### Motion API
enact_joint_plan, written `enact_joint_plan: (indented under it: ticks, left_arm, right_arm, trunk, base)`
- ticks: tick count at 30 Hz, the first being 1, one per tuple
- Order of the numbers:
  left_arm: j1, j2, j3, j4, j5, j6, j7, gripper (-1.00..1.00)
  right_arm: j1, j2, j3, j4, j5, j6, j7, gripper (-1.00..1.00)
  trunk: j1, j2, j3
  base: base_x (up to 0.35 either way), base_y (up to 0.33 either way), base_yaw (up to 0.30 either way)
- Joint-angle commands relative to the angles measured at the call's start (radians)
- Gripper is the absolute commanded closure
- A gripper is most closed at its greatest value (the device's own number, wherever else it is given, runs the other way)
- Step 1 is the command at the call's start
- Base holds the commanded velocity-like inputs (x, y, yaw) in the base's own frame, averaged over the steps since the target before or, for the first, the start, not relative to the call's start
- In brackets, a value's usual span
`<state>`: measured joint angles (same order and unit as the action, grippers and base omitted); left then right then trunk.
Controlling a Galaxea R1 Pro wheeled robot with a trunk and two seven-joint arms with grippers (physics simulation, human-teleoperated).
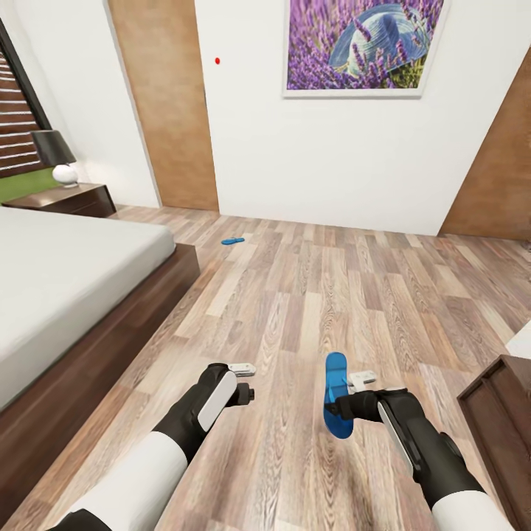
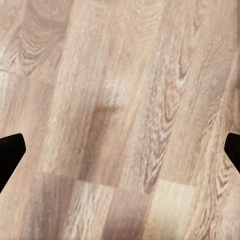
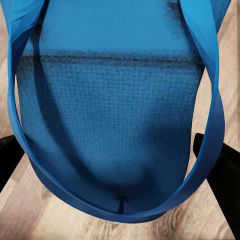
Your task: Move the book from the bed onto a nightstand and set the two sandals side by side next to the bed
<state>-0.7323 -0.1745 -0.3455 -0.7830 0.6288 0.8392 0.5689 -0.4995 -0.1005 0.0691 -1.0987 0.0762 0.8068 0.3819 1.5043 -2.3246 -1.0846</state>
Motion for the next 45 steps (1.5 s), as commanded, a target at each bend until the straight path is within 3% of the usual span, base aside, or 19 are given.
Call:
enact_joint_plan:
  ticks: [1,37,45]
  left_arm:
    - [-0.001,0.000,-0.001,-0.001,0.009,0.001,0.010,-1.00]
    - [0.000,0.000,-0.001,-0.001,0.010,-0.001,0.009,-1.00]
    - [0.003,0.000,-0.001,0.000,0.011,-0.056,0.001,-1.00]
  right_arm:
    - [-0.001,-0.001,0.001,-0.001,0.008,0.003,0.006,1.00]
    - [-0.001,-0.001,0.001,-0.001,0.008,0.006,0.007,1.00]
    - [-0.001,-0.001,0.001,-0.001,0.008,0.005,0.006,1.00]
  trunk:
    - [0.000,0.000,-0.001]
    - [0.000,0.000,-0.009]
    - [0.000,0.000,-0.009]
  base:
    - [0.000,0.000,-0.104]
    - [0.000,0.000,-0.183]
    - [0.000,0.000,-0.013]
